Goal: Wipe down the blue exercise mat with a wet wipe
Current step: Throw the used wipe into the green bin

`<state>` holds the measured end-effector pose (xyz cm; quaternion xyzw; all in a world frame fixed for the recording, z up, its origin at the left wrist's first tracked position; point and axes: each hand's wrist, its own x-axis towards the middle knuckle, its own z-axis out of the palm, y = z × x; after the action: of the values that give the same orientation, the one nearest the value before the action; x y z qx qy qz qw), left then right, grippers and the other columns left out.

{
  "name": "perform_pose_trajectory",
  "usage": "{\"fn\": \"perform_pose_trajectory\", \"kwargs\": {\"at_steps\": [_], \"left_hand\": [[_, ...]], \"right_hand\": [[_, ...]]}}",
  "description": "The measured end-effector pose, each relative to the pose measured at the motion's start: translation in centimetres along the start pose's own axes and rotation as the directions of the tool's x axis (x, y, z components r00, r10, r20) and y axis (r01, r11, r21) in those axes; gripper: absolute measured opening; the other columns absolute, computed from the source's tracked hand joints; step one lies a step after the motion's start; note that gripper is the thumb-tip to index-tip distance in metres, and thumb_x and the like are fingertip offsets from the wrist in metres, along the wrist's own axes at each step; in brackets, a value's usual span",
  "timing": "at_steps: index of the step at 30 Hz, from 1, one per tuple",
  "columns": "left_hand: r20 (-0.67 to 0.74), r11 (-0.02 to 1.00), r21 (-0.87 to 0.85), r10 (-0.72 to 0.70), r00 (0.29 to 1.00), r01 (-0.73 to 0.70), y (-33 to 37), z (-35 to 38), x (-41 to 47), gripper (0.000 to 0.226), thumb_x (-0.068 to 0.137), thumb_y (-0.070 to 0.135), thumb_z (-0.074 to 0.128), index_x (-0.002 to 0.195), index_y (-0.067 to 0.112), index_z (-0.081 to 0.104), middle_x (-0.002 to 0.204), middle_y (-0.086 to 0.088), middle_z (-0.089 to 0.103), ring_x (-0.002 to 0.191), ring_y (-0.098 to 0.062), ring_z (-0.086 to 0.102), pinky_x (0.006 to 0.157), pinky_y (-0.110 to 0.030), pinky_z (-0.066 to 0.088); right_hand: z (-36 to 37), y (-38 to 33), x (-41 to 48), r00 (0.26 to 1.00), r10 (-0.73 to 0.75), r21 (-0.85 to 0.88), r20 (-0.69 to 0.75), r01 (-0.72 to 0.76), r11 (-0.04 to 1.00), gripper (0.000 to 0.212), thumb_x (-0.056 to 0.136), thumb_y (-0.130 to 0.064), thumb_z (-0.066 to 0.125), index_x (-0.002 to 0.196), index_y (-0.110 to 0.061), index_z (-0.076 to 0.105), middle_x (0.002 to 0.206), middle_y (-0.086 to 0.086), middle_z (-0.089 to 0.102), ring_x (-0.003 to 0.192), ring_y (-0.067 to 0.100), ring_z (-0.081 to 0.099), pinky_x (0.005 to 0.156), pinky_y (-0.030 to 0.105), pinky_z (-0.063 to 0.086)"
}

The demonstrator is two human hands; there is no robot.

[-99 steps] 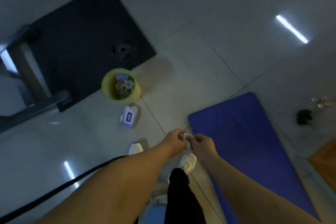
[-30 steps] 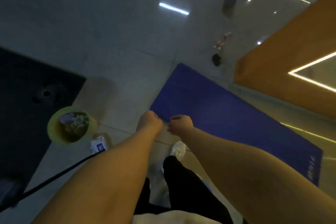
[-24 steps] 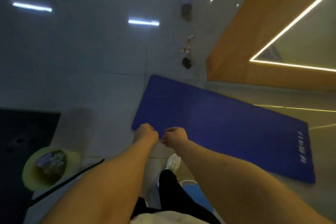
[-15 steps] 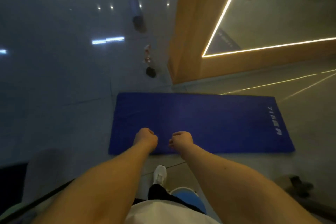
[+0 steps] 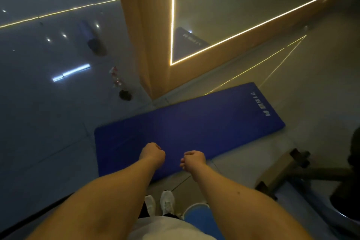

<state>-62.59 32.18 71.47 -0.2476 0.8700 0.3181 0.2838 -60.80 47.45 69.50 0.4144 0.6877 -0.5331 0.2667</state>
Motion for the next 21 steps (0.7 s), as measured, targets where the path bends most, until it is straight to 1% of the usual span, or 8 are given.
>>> {"fn": "perform_pose_trajectory", "kwargs": {"at_steps": [4, 7, 10, 12, 15, 18, 19, 21], "left_hand": [[0.046, 0.999, 0.033, 0.022, 0.999, -0.024, 0.8, 0.0, 0.7, 0.009, 0.099, 0.015, 0.055, 0.104, 0.013, 0.062, 0.098, -0.003, 0.061, 0.078, -0.017, 0.057, 0.067, -0.031, 0.051], [0.079, 0.999, 0.034, 0.029, 0.996, -0.032, 1.2, 0.0, 1.4, 0.01, 0.098, 0.014, 0.054, 0.101, 0.011, 0.064, 0.094, -0.005, 0.062, 0.077, -0.019, 0.059, 0.068, -0.032, 0.053], [0.105, 0.999, 0.029, 0.04, 0.994, -0.043, 1.7, 0.8, 3.0, 0.014, 0.096, 0.013, 0.053, 0.093, 0.005, 0.063, 0.085, -0.005, 0.061, 0.067, -0.019, 0.056, 0.055, -0.031, 0.049], [0.143, 0.998, 0.048, 0.028, 0.989, -0.035, 2.2, 1.0, 3.3, 0.014, 0.096, 0.013, 0.053, 0.09, 0.006, 0.063, 0.08, -0.006, 0.058, 0.063, -0.019, 0.052, 0.051, -0.031, 0.043], [0.178, 0.999, 0.022, 0.019, 0.984, -0.023, 2.7, 1.9, 3.7, 0.017, 0.095, 0.012, 0.052, 0.1, 0.005, 0.066, 0.088, -0.01, 0.061, 0.07, -0.021, 0.056, 0.055, -0.031, 0.044], [0.2, 0.998, -0.064, -0.01, 0.98, 0.024, 4.2, 2.6, 4.7, 0.027, 0.094, 0.011, 0.052, 0.115, 0.001, 0.065, 0.104, -0.016, 0.067, 0.089, -0.029, 0.066, 0.063, -0.035, 0.05], [0.201, 0.997, -0.079, -0.01, 0.98, 0.027, 4.8, 2.8, 4.9, 0.028, 0.094, 0.01, 0.052, 0.116, 0.001, 0.065, 0.102, -0.016, 0.066, 0.085, -0.027, 0.065, 0.063, -0.035, 0.051], [0.183, 0.992, -0.106, -0.049, 0.982, 0.069, 6.1, 3.7, 5.5, 0.028, 0.093, 0.008, 0.052, 0.118, 0.001, 0.064, 0.099, -0.015, 0.066, 0.067, -0.02, 0.052, 0.052, -0.03, 0.043]], "right_hand": [[-0.7, -0.7, -1.0, 0.997, 0.063, 0.168, -0.041, -0.055, 0.984, 0.02, 0.098, 0.011, 0.044, 0.106, 0.003, 0.061, 0.083, 0.02, 0.06, 0.059, 0.024, 0.052, 0.039, 0.023, 0.045], [-1.1, -1.8, -1.6, 0.997, 0.043, 0.145, -0.057, -0.034, 0.989, 0.019, 0.098, 0.008, 0.047, 0.109, 0.0, 0.061, 0.09, 0.019, 0.064, 0.068, 0.025, 0.058, 0.049, 0.029, 0.05], [-1.7, -3.1, -1.2, 0.996, -0.003, 0.156, -0.092, 0.017, 0.988, 0.018, 0.1, 0.003, 0.05, 0.114, 0.0, 0.062, 0.096, 0.018, 0.067, 0.074, 0.026, 0.063, 0.057, 0.03, 0.055], [-2.2, -4.0, -0.8, 0.994, -0.008, 0.169, -0.111, 0.027, 0.985, 0.017, 0.101, 0.0, 0.051, 0.114, 0.0, 0.062, 0.095, 0.017, 0.067, 0.077, 0.026, 0.065, 0.058, 0.03, 0.055], [-3.2, -5.4, 0.1, 0.992, -0.001, 0.16, -0.128, 0.022, 0.987, 0.019, 0.101, -0.001, 0.051, 0.116, 0.0, 0.063, 0.1, 0.018, 0.068, 0.082, 0.026, 0.067, 0.059, 0.03, 0.055], [-4.4, -7.3, 1.9, 0.989, 0.013, 0.174, -0.147, 0.013, 0.985, 0.016, 0.101, -0.001, 0.052, 0.113, 0.0, 0.063, 0.101, 0.018, 0.068, 0.081, 0.026, 0.067, 0.066, 0.034, 0.058], [-4.7, -7.9, 2.5, 0.987, 0.026, 0.18, -0.156, 0.003, 0.984, 0.016, 0.101, -0.001, 0.053, 0.112, 0.0, 0.063, 0.102, 0.019, 0.069, 0.082, 0.027, 0.068, 0.07, 0.036, 0.059], [-5.7, -9.1, 4.3, 0.986, 0.057, 0.202, -0.159, -0.024, 0.979, 0.016, 0.101, -0.002, 0.053, 0.113, 0.002, 0.064, 0.104, 0.022, 0.07, 0.087, 0.031, 0.071, 0.071, 0.037, 0.061]]}}
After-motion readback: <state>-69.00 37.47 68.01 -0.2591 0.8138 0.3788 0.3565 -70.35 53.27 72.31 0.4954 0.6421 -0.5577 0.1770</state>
